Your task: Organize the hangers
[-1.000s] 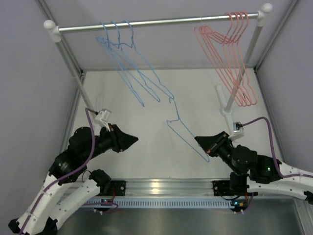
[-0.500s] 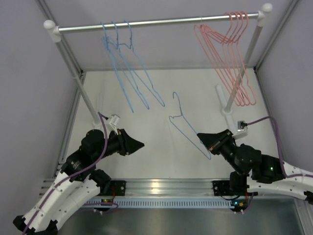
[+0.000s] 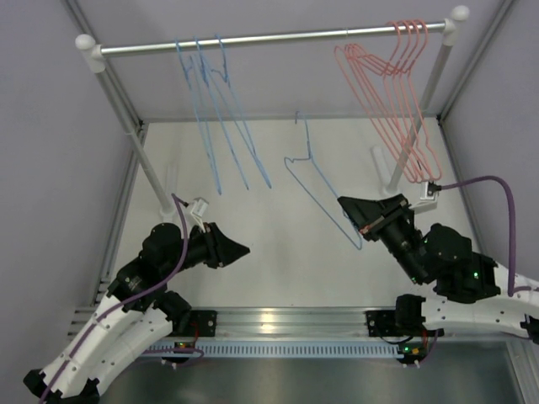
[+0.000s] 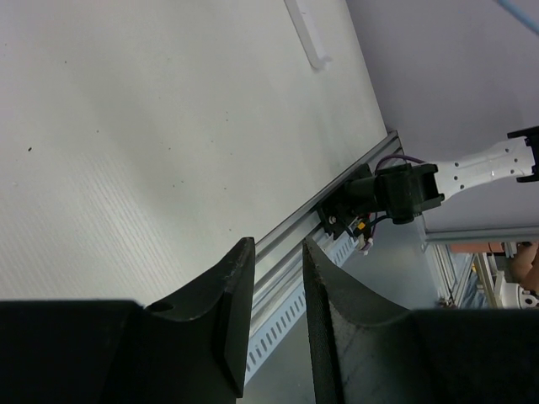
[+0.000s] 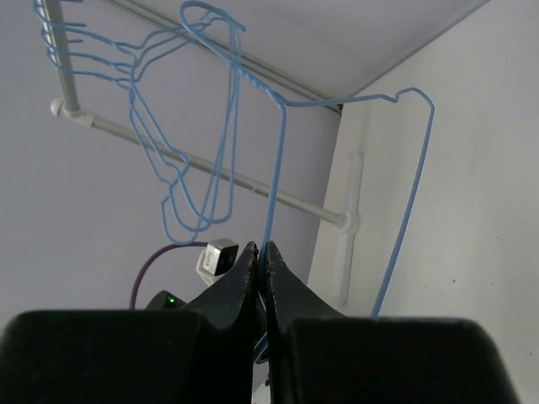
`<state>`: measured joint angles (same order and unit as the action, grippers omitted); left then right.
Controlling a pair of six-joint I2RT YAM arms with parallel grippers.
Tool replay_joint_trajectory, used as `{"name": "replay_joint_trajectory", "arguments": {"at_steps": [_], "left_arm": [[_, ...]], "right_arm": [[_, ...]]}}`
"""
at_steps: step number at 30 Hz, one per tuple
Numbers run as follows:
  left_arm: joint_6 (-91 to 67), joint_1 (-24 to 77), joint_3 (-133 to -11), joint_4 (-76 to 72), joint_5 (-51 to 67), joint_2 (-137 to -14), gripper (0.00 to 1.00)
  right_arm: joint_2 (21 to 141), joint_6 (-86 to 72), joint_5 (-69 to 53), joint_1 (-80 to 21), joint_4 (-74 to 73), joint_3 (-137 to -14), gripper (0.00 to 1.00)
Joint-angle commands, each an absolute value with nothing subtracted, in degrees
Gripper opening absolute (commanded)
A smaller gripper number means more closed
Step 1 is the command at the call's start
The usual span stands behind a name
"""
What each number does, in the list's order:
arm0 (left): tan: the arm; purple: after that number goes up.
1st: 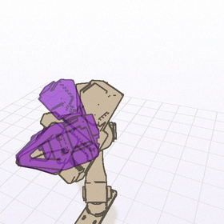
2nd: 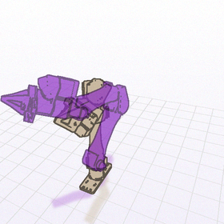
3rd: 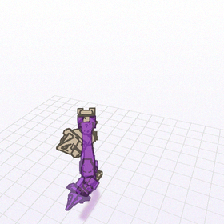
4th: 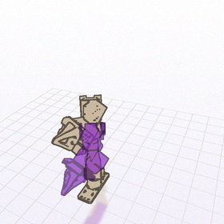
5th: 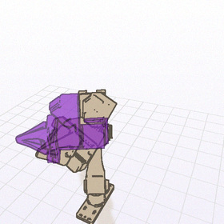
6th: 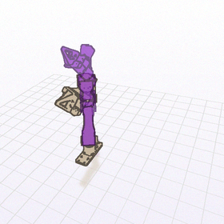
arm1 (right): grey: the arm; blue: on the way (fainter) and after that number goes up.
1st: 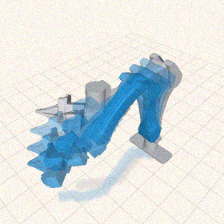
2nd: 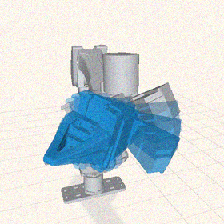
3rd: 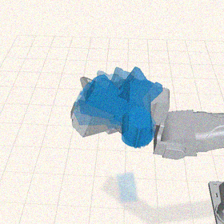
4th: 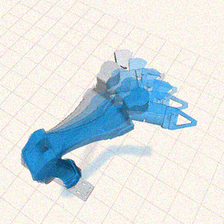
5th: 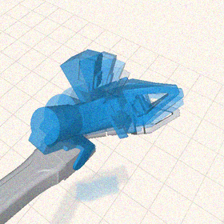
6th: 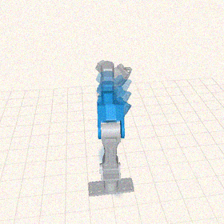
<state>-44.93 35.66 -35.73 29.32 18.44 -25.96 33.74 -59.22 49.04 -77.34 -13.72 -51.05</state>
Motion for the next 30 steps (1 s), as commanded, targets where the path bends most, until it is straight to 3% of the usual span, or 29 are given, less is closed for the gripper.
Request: {"name": "replay_joint_trajectory", "arguments": {"at_steps": [1,20,30], "left_arm": [[-45.09,35.33,-34.81,25.49,19.25,-25.05,0.34],[-45.26,35.33,-33.58,25.58,19.42,-25.22,0.33],[-45.35,35.33,-33.49,25.75,19.77,-25.14,0.33]], "right_arm": [[35.85,-54.5,50.19,-76.73,-6.33,-56.95,0.0],[47.37,-44.39,40.7,-76.82,-0.53,-75.31,0.0],[55.18,-38.68,42.71,-76.73,-0.62,-84.9,0.0]]}}
